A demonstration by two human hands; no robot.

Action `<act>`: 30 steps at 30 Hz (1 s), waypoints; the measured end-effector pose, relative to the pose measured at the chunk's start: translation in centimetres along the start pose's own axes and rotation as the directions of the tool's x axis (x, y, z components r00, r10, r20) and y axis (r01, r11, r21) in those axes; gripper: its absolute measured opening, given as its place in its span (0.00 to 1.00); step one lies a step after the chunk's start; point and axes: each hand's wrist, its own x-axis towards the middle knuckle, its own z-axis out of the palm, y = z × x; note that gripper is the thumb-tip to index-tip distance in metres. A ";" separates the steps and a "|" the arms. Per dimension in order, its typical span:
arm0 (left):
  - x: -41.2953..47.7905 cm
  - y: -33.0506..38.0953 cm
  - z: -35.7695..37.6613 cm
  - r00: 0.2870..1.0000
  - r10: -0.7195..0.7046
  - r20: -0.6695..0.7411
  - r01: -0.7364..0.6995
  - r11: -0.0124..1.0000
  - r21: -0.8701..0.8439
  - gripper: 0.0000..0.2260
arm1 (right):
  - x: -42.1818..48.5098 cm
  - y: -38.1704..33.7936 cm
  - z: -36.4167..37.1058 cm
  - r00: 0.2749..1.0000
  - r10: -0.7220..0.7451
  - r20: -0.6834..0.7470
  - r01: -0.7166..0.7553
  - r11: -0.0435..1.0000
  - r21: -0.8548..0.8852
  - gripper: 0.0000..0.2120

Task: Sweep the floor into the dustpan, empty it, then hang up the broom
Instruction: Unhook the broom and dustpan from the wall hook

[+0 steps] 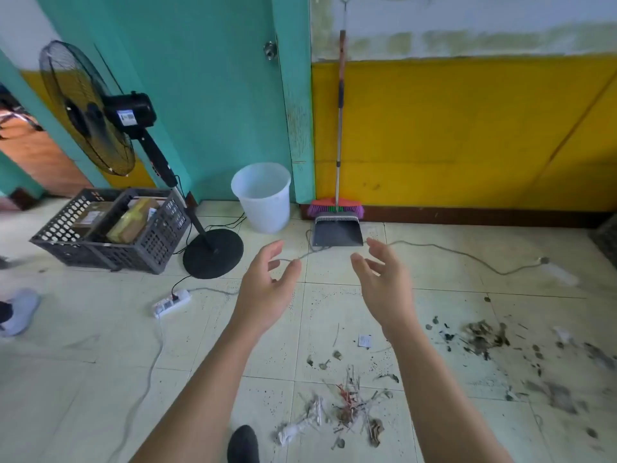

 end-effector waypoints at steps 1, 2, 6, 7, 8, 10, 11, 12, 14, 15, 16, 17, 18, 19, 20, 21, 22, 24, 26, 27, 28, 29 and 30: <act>0.7 -0.4 -0.8 1.000 -0.006 -0.003 0.006 1.000 -0.016 0.21 | 0.3 -0.3 1.1 1.000 0.006 -0.005 -0.006 1.000 -0.002 0.22; 1.4 -0.8 -1.7 1.000 -0.011 0.001 0.011 1.000 -0.019 0.21 | 0.6 -0.6 2.3 1.000 0.019 -0.010 -0.019 1.000 -0.012 0.22; 4.6 -3.1 -5.7 0.999 -0.020 0.027 0.021 0.999 -0.039 0.21 | 1.5 -1.8 8.1 0.998 0.055 -0.015 -0.056 0.997 -0.051 0.22; 5.5 -3.8 -7.3 0.999 -0.022 0.026 0.024 0.998 -0.056 0.20 | 1.8 -2.5 10.0 0.998 0.062 -0.011 -0.062 0.996 -0.061 0.22; 6.5 -4.4 -9.0 1.000 -0.021 0.022 0.022 0.997 -0.071 0.20 | 2.3 -3.3 12.2 0.998 0.066 -0.007 -0.066 0.995 -0.070 0.22; 8.1 -5.6 -11.5 0.999 -0.028 0.014 0.029 0.995 -0.094 0.19 | 2.8 -4.6 15.1 0.998 0.056 -0.014 -0.057 0.994 -0.093 0.22; 9.1 -6.2 -12.8 0.999 -0.035 0.019 0.036 0.993 -0.110 0.19 | 3.2 -5.3 16.7 0.998 0.052 -0.024 -0.055 0.993 -0.100 0.22; 9.9 -6.7 -13.9 0.999 -0.036 0.027 0.039 0.992 -0.118 0.19 | 3.6 -5.8 17.9 0.998 0.050 -0.038 -0.054 0.993 -0.101 0.22; 11.5 -7.5 -15.7 0.999 -0.036 0.039 0.041 0.991 -0.125 0.19 | 4.0 -6.6 19.7 0.996 0.057 -0.067 -0.063 0.993 -0.095 0.21; 12.2 -7.9 -16.5 0.999 -0.034 0.043 0.040 0.990 -0.133 0.19 | 4.2 -6.8 20.5 0.995 0.057 -0.076 -0.065 0.993 -0.100 0.21; 12.8 -8.1 -17.2 0.998 -0.032 0.046 0.038 0.990 -0.136 0.19 | 4.2 -7.0 21.1 0.995 0.058 -0.081 -0.067 0.992 -0.107 0.21; 13.4 -8.5 -17.8 0.998 -0.031 0.051 0.038 0.989 -0.144 0.19 | 4.4 -7.0 21.7 0.994 0.059 -0.088 -0.069 0.991 -0.116 0.21; 14.0 -8.8 -18.3 0.998 -0.029 0.061 0.038 0.988 -0.146 0.19 | 4.5 -7.2 22.2 0.993 0.066 -0.097 -0.078 0.989 -0.126 0.21; 14.4 -8.9 -18.5 0.997 -0.028 0.070 0.039 0.988 -0.149 0.19 | 4.6 -7.3 22.5 0.992 0.066 -0.105 -0.080 0.988 -0.133 0.21; 14.7 -9.0 -18.7 0.997 -0.026 0.078 0.037 0.988 -0.151 0.19 | 4.6 -7.4 22.6 0.992 0.067 -0.111 -0.082 0.987 -0.139 0.21; 15.3 -9.0 -18.9 0.995 -0.019 0.093 0.033 0.988 -0.152 0.18 | 5.0 -7.6 23.0 0.990 0.065 -0.124 -0.083 0.986 -0.142 0.21; 15.7 -9.0 -18.9 0.994 -0.013 0.105 0.029 0.988 -0.149 0.18 | 5.3 -7.8 23.1 0.989 0.066 -0.135 -0.085 0.986 -0.145 0.21; 16.9 -8.9 -18.8 0.992 0.004 0.127 0.014 0.989 -0.146 0.17 | 6.0 -8.1 23.4 0.988 0.058 -0.141 -0.079 0.986 -0.147 0.20; 18.1 -8.6 -18.5 0.988 0.016 0.152 0.005 0.990 -0.138 0.17 | 6.9 -8.1 23.5 0.987 0.066 -0.149 -0.086 0.988 -0.131 0.19; 18.9 -8.6 -18.2 0.986 0.021 0.166 0.002 0.991 -0.133 0.16 | 7.4 -7.9 23.6 0.985 0.074 -0.155 -0.093 0.989 -0.119 0.19; 19.4 -8.5 -18.1 0.984 0.023 0.176 0.000 0.992 -0.126 0.16 | 7.8 -7.8 23.6 0.984 0.089 -0.158 -0.106 0.989 -0.107 0.19; 20.3 -8.5 -17.7 0.981 0.022 0.191 0.000 0.993 -0.117 0.16 | 8.5 -7.5 23.7 0.981 0.107 -0.164 -0.123 0.988 -0.094 0.19; 21.2 -8.4 -17.3 0.978 0.022 0.206 0.000 0.994 -0.106 0.16 | 9.2 -7.2 23.7 0.977 0.125 -0.170 -0.141 0.987 -0.081 0.18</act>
